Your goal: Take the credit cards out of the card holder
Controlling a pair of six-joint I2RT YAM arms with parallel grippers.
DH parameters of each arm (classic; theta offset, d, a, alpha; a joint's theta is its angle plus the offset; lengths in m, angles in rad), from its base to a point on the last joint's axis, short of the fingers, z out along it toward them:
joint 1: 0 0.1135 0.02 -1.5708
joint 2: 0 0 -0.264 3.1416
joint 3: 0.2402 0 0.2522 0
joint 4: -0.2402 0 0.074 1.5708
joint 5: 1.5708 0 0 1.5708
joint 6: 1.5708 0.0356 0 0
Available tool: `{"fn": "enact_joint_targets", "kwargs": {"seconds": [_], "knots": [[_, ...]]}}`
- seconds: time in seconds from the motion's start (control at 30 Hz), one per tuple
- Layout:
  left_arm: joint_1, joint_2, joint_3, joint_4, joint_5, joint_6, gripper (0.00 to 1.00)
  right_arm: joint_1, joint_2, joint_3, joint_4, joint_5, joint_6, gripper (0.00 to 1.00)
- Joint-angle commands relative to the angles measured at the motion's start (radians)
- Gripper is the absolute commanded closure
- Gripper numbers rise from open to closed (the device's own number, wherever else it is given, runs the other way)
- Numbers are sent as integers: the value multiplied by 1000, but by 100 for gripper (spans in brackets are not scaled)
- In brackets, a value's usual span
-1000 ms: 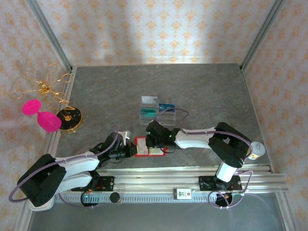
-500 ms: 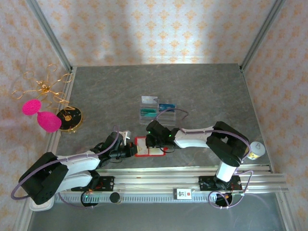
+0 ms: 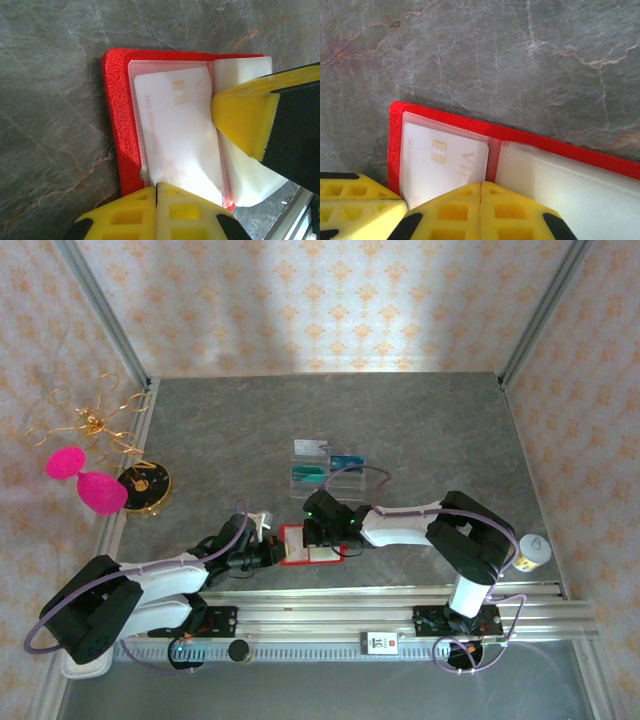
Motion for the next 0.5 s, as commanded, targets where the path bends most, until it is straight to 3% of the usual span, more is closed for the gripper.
{"fn": "enact_joint_targets", "kwargs": {"seconds": [0.0, 0.47], "knots": [[-8, 4, -17, -28, 9, 16, 100, 17, -20, -37, -90, 86, -11, 100], [-8, -47, -7, -46, 14, 5, 100, 11, -88, -35, -138, 125, -16, 100]]}}
